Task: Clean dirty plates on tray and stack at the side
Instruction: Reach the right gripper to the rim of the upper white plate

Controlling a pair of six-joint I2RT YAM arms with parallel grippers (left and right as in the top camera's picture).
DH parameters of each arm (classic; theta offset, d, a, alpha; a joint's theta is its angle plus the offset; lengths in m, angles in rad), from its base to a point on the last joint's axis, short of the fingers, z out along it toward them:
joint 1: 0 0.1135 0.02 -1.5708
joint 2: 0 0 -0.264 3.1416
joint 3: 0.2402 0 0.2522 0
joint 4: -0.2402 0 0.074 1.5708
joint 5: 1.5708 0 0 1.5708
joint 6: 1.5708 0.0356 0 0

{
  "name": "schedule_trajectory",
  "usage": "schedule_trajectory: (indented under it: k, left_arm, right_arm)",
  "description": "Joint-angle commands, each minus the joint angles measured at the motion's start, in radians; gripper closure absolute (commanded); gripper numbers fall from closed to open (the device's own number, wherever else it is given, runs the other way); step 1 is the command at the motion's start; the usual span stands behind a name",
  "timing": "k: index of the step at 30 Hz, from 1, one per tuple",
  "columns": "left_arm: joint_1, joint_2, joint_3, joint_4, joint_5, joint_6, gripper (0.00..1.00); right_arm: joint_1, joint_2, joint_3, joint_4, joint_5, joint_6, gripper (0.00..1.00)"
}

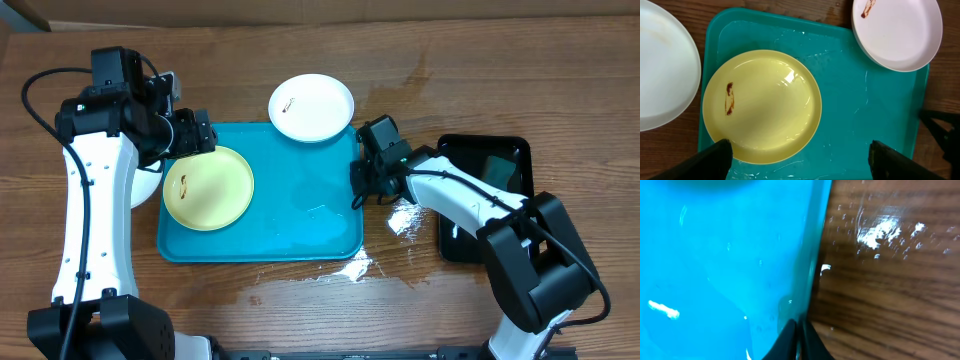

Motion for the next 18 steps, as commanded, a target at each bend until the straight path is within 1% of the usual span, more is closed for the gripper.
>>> schedule_trajectory:
  k: [1, 5, 6, 7, 8, 9, 12, 16, 18]
  left_arm:
    - [-0.002, 0.000, -0.004, -0.005, -0.005, -0.016, 0.12]
    - [-0.002, 0.000, -0.004, -0.006, -0.006, -0.016, 0.12]
    - [-0.002, 0.000, -0.004, -0.006, -0.006, -0.016, 0.12]
    - [-0.002, 0.000, -0.004, -0.006, -0.006, -0.016, 0.12]
    - [-0.002, 0.000, -0.004, -0.006, -0.005, -0.016, 0.12]
    - [-0.002, 0.000, -0.004, -0.005, -0.006, -0.016, 0.12]
    - [-0.002, 0.000, -0.004, -0.005, -0.005, -0.016, 0.12]
    - [-0.002, 0.000, -0.004, -0.004, -0.005, -0.016, 0.12]
    - [-0.002, 0.000, -0.004, -0.005, -0.005, -0.016, 0.12]
  right_arm:
    - [-0.021, 0.016, -0.004, -0.015, 0.029, 0.000, 0.96]
    - [-0.057, 0.015, -0.004, -0.034, 0.013, 0.004, 0.96]
    - [-0.063, 0.015, -0.004, -0.035, -0.004, 0.003, 0.94]
    - [-0.069, 0.015, -0.004, -0.036, -0.029, 0.003, 0.86]
    - [-0.073, 0.015, -0.004, -0.036, -0.063, 0.003, 0.72]
    - [-0.074, 0.015, -0.004, -0.032, -0.093, 0.003, 0.68]
    - [-0.072, 0.015, -0.004, -0.014, -0.175, 0.004, 0.65]
    - [-0.069, 0.015, 0.002, 0.027, -0.182, 0.003, 0.66]
    - [-0.077, 0.015, 0.038, 0.013, -0.179, -0.004, 0.66]
